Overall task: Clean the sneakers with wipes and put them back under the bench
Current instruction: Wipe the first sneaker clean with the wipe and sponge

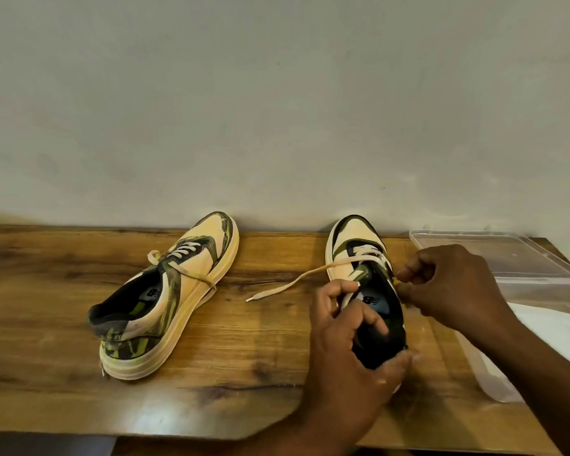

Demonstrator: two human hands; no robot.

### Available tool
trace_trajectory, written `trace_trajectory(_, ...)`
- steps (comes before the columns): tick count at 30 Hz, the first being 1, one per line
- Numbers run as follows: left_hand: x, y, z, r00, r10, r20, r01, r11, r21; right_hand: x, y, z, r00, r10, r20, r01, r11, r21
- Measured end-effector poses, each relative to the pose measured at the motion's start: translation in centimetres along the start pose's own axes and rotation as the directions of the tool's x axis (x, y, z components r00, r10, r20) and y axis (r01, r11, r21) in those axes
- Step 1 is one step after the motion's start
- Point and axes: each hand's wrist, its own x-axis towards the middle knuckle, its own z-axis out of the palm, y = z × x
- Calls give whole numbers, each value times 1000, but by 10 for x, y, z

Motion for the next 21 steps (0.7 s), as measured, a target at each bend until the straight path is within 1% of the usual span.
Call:
trace_trajectory(3,-2,3,6,994,1,105,-2,1000,12,2,7,-4,1000,15,1,-15,1000,-22)
trace_trajectory(5,-3,5,8,980,59,191,-67,997,38,2,11,-7,999,25,-21,-25,999,-30)
trace_trajectory(7,-3,3,9,968,122,217,-138,989,60,5,14,-9,999,35,-30,-35,999,-14)
trace_trajectory(10,-2,1,10,967,124,223,-141,988,61,5,15,-10,997,65,-27,-66,998,-7)
trace_trajectory(12,2,1,9,959,123,255,-143,988,63,4,15,-10,997,59,-53,-62,996,-59)
trace_trajectory(14,7,0,6,943,137,303,-169,982,80,0,14,-11,991,-7,-135,-18,983,-182)
trace_trajectory(16,12,2,-2,928,138,345,-184,977,104,-5,7,-11,967,-106,-232,42,963,-266)
trace_trajectory(18,17,8,-12,921,125,370,-185,974,130,-9,-7,-9,932,-207,-299,125,955,-270)
trace_trajectory(19,20,11,-19,925,122,359,-184,972,144,-11,-18,-6,913,-254,-319,179,952,-248)
trace_trajectory(21,27,14,-38,950,128,286,-181,969,167,-17,-37,0,888,-311,-339,262,948,-182)
